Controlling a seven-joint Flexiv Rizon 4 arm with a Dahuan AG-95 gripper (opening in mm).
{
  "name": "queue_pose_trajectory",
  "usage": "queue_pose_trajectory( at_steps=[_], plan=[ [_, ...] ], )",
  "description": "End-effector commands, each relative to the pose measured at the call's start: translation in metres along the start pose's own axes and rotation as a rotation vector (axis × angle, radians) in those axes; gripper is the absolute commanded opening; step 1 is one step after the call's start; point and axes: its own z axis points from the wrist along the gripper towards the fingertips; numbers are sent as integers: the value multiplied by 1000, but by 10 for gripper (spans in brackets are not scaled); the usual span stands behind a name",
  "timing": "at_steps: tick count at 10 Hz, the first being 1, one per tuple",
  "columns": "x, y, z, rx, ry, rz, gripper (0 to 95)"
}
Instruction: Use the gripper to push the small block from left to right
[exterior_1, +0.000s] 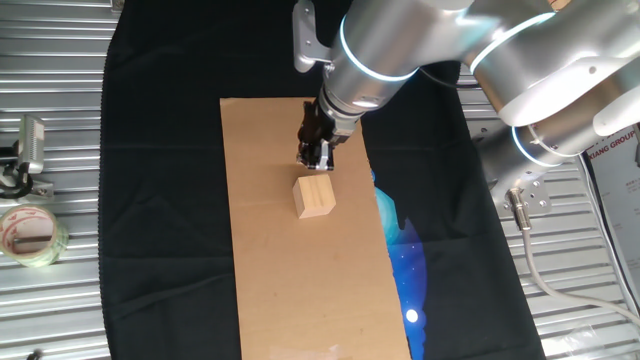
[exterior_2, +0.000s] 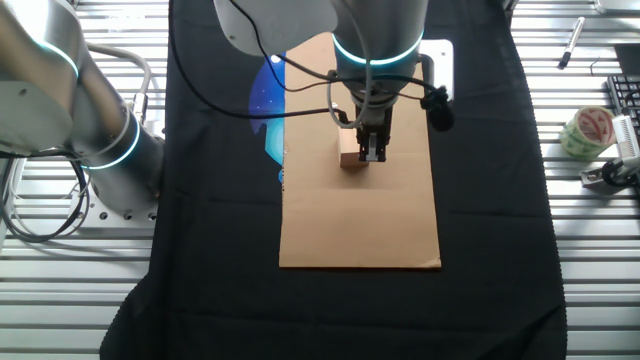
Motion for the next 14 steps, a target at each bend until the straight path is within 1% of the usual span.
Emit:
queue_pose_trajectory(
  at_steps=[1,7,12,14],
  plan=[
    [0,0,3,3,-3,1,0],
    [1,-2,1,9,2,-6,0],
    [1,-3,1,8,1,-1,0],
    [1,-3,1,2,1,-7,0]
  ],
)
